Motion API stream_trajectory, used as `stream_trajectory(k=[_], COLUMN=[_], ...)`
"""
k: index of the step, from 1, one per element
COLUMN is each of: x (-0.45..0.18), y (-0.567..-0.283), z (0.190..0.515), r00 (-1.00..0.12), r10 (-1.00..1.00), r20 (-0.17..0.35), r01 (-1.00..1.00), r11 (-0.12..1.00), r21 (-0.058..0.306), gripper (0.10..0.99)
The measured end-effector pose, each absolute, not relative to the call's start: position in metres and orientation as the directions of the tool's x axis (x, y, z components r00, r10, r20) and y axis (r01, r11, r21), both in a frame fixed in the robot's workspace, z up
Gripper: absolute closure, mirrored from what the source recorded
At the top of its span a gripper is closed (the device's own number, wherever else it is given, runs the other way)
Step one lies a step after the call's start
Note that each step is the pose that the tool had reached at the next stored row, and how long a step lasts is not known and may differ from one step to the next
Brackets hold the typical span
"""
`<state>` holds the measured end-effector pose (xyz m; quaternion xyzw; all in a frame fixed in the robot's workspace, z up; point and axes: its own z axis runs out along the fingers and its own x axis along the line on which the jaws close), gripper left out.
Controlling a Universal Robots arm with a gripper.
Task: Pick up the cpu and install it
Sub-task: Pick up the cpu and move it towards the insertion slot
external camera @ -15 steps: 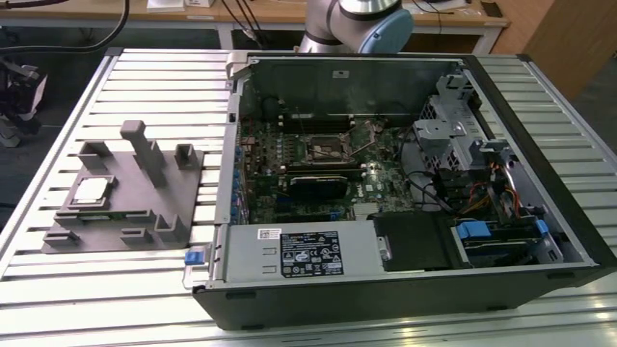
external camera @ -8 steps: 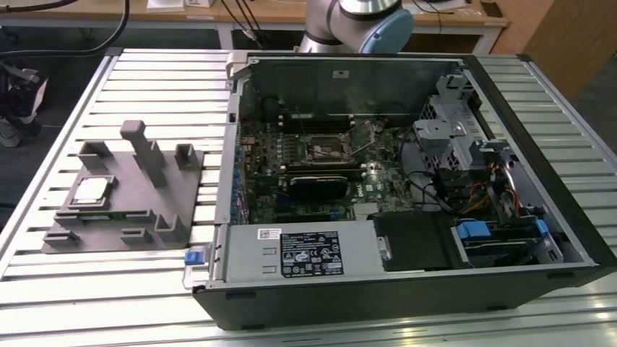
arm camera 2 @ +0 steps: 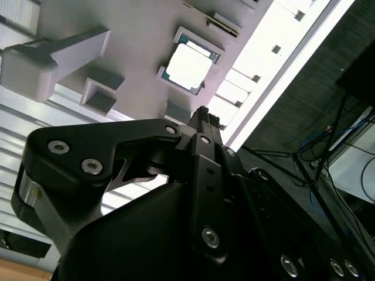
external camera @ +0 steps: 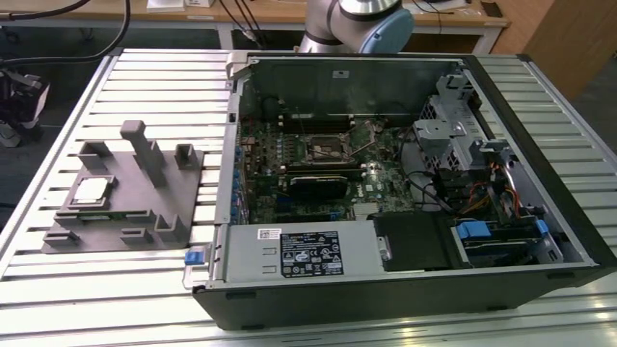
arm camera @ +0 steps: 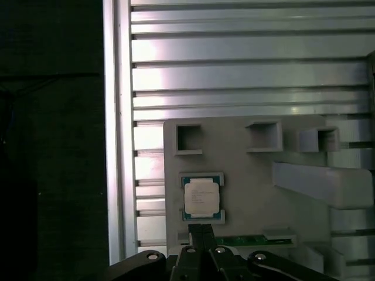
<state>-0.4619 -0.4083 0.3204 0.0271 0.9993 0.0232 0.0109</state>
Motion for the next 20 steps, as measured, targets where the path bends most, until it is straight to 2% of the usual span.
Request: stream_trajectory(k=[4, 6, 7, 11, 12, 13, 15, 16, 17, 19, 20], x=[-0.462, -0.462, -0.462, -0.461, -0.461, -0.461, -0.461, -0.461, -0.461, -0.461, -0.461], y=[-0.410, -0.411, -0.411, -0.411, -0.411, -0.411, -0.411, -0.411, -0.412, -0.412, -0.412], z=[0.317, 0.314, 0.313, 0.306, 0.304, 0.303, 0.300, 0.299, 0.297, 0.294, 0.292], r00=[-0.998, -0.998, -0.998, -0.998, -0.998, -0.998, -0.998, -0.998, -0.998, -0.998, -0.998], r10=[0.055, 0.055, 0.055, 0.055, 0.055, 0.055, 0.055, 0.055, 0.055, 0.055, 0.055], r20=[-0.021, -0.020, -0.020, -0.019, -0.019, -0.019, -0.019, -0.019, -0.019, -0.019, -0.019], r01=[0.054, 0.054, 0.054, 0.054, 0.054, 0.054, 0.054, 0.054, 0.054, 0.054, 0.054], r11=[0.997, 0.997, 0.997, 0.997, 0.997, 0.997, 0.997, 0.997, 0.997, 0.997, 0.997], r21=[0.049, 0.050, 0.051, 0.051, 0.051, 0.051, 0.051, 0.051, 0.051, 0.051, 0.051], gripper=[0.973, 0.855, 0.855, 0.620, 0.620, 0.561, 0.561, 0.447, 0.388, 0.388, 0.325])
